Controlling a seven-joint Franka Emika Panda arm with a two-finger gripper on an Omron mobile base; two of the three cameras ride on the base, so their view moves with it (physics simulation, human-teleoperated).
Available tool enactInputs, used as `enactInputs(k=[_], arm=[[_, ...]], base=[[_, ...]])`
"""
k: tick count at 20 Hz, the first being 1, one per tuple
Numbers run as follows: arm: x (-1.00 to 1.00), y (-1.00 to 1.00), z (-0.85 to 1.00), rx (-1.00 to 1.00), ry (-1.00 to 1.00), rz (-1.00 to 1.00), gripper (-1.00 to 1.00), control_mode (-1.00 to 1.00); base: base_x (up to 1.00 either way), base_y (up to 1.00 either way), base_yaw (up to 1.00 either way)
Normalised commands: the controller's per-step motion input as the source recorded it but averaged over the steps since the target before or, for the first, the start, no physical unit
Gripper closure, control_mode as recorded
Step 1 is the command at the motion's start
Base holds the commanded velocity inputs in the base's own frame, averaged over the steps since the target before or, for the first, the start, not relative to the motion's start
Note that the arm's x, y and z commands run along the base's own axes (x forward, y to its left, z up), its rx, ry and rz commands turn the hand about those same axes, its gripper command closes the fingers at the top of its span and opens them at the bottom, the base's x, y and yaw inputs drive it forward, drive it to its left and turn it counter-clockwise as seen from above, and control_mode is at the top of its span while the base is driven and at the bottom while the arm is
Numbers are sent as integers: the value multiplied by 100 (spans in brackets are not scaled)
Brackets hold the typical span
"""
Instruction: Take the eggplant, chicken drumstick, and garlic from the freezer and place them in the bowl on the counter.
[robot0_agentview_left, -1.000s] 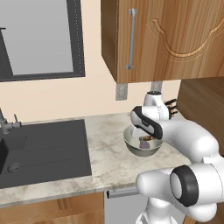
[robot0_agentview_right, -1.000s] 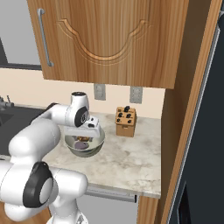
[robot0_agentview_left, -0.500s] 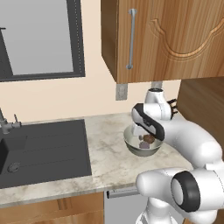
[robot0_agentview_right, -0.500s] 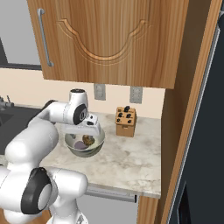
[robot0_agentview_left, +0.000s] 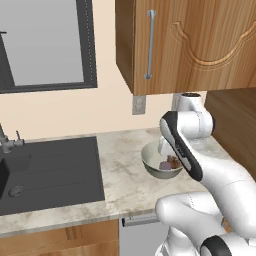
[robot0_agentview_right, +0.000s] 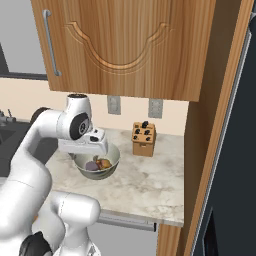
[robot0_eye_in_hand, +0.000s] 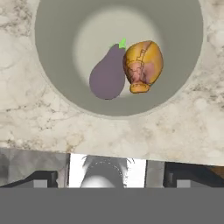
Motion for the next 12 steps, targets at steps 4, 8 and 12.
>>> enactInputs(k=[4,8,12], arm=[[-72,0,34,0,1,0,-100,-100],[-59,0,27,0,-9,0,-100,-100],[-24,1,22,0,-25,0,-100,-100]], base=[[0,0,0],[0,0,0],[0,0,0]])
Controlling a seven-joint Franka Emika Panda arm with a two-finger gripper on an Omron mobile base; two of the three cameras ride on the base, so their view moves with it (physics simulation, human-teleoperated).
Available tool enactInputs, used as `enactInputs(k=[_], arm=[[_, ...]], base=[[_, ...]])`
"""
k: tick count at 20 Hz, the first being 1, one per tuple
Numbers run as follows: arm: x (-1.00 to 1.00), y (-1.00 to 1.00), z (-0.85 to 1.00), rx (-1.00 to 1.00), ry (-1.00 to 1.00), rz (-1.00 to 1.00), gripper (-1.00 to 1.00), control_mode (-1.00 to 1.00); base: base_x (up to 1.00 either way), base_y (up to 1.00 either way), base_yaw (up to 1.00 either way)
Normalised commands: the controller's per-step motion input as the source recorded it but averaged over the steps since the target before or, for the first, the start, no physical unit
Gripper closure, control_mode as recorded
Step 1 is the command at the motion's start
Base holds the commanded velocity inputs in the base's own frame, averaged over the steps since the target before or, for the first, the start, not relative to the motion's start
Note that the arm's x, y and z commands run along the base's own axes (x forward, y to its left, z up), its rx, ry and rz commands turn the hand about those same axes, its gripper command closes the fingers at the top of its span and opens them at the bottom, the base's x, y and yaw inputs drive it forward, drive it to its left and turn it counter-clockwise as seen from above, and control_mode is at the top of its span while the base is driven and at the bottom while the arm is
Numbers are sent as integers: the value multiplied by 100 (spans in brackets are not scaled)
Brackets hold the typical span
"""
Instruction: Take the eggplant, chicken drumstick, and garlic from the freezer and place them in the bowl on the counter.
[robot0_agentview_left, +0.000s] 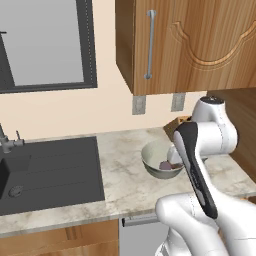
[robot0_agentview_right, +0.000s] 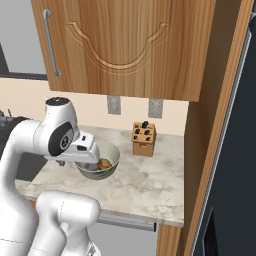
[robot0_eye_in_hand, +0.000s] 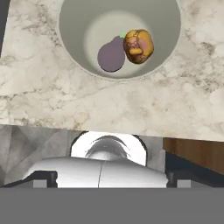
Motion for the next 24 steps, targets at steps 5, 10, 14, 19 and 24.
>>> enactInputs(k=[5,10,14,19,24], arm=[[-8,1,25,0,-15,-1,-100,-100],[-1,0,11,0,0,-1,-100,-100],[-1,0,0,0,0,0,-100,100],[0,0,0,0,0,0,-100,100],[0,0,0,0,0,0,-100,100]], base=[[0,0,0],[0,0,0],[-30,16,0],[-90,90,-27],[-79,16,-87]])
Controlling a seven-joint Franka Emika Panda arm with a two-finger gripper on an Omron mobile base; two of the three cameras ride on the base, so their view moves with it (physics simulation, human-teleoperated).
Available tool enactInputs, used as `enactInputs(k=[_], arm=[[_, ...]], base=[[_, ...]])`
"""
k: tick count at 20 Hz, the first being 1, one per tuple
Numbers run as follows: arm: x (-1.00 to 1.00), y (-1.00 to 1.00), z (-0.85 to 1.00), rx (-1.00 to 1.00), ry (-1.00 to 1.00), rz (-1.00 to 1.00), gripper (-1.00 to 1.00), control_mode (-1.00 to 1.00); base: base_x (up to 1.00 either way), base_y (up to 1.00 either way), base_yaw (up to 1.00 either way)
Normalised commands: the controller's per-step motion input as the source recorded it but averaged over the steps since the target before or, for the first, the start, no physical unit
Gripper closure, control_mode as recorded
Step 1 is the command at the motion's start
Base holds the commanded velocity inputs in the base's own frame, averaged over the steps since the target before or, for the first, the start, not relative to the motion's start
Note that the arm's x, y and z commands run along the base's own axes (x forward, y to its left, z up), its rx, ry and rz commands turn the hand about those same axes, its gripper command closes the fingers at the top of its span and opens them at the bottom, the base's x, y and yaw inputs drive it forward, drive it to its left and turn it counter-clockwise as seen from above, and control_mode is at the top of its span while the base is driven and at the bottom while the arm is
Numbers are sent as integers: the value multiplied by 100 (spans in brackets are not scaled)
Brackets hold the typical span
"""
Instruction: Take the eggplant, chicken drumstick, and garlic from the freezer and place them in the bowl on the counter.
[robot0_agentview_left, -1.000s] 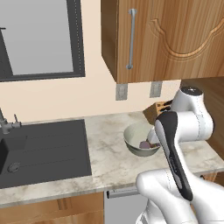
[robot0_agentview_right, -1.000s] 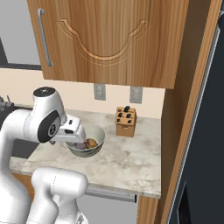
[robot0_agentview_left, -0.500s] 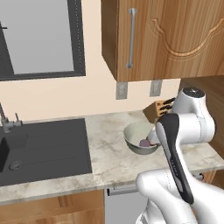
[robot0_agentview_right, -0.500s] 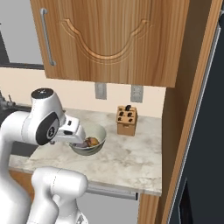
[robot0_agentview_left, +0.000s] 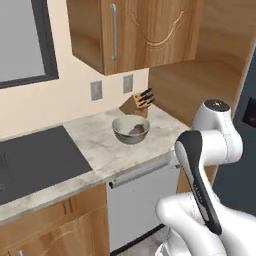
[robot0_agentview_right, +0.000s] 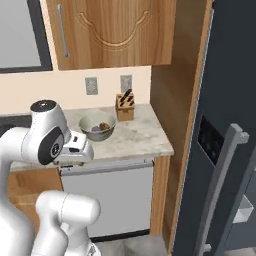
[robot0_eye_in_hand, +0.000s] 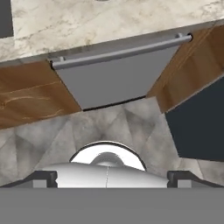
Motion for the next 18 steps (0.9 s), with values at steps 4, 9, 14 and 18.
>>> enactInputs(k=[4,9,14,18], arm=[[0,0,0,0,0,0,-100,100],[0,0,0,0,0,0,-100,100],[0,0,0,0,0,0,-100,100],[0,0,0,0,0,0,-100,100]], base=[[-57,6,-95],[-32,-1,-90],[-10,-14,-84],[-1,-24,-82]])
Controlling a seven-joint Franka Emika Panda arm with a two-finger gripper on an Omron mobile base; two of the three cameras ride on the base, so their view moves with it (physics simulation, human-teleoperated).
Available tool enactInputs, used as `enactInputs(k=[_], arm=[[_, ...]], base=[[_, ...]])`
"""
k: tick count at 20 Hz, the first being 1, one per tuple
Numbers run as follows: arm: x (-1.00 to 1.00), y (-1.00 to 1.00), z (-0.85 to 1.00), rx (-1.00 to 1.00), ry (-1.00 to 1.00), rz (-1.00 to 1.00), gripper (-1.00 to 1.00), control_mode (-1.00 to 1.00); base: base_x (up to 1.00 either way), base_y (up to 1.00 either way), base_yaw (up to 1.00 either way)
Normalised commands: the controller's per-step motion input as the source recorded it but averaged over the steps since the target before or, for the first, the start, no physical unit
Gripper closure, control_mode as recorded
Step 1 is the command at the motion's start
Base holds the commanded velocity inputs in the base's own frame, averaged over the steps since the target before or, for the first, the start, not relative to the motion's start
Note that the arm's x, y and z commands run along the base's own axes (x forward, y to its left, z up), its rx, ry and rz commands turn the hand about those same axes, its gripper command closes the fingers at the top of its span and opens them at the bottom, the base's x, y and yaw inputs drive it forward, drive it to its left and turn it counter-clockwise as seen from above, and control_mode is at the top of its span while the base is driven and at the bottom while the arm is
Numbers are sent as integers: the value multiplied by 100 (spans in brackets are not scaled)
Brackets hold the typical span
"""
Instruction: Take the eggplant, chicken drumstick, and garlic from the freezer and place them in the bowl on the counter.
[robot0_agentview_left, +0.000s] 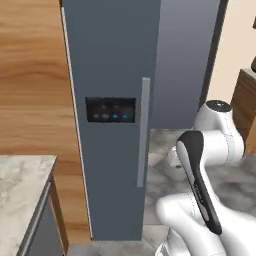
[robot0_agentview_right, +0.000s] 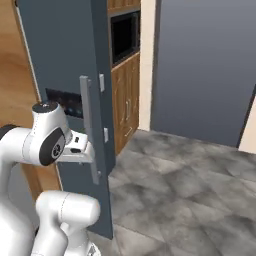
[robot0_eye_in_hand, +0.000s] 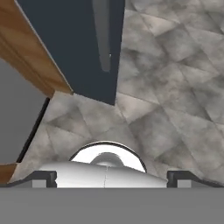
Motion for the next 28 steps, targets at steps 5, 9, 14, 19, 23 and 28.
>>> enactInputs(k=[5,9,14,19,23,28], arm=[[0,0,0,0,0,0,-100,100],[0,0,0,0,0,0,-100,100],[0,0,0,0,0,0,-100,100],[0,0,0,0,0,0,-100,100],[0,0,0,0,0,0,-100,100],[0,0,0,0,0,0,-100,100]], base=[[0,-29,-74],[9,-42,-42],[45,-79,9],[92,-66,22],[99,-55,57],[83,-44,67]])
